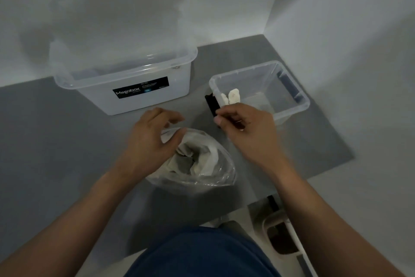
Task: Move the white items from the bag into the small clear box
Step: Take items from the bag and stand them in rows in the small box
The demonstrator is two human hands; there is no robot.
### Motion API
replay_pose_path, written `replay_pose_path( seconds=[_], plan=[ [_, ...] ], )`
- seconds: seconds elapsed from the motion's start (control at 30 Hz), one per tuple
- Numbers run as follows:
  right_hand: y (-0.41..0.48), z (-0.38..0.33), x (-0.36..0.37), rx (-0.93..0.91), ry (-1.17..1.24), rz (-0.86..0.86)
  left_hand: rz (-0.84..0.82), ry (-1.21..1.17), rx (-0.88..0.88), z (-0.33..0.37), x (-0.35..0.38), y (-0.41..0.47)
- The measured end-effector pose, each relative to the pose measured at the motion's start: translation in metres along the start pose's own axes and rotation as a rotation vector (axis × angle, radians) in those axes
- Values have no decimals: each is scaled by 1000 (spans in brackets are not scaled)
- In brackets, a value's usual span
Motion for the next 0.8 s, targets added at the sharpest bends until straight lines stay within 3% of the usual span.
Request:
replay_pose_path(
  seconds=[0.1, 0.23, 0.33, 0.4, 0.5, 0.67, 0.8],
  plan=[
    [-28, -14, 48, -47, -85, -229, -86, 27, 44, -21, -3, -27],
    [-46, 10, 113, -80, -467, -458, -401, 232, 249, -32, 18, -51],
    [-47, 25, 130, -6, -649, -444, -513, 473, 360, -36, 31, -53],
    [-43, 30, 132, 41, -713, -376, -561, 567, 282, -44, 37, -50],
    [-37, 34, 136, 93, -795, -326, -608, 574, 170, -55, 41, -41],
    [-32, 40, 149, 127, -842, -405, -736, 513, 341, -48, 50, -43],
    [-36, 37, 151, 83, -848, -385, -702, 463, 324, -50, 49, -45]
  ],
)
Point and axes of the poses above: each hand's wrist, its own y-axis towards the middle knuckle, its own x-axis out of the palm, z = x × y, the point moved 5 cm from there along y, towards the middle knuckle, and after that the axes turned 5 degrees about -y, right-handed, at the moved point
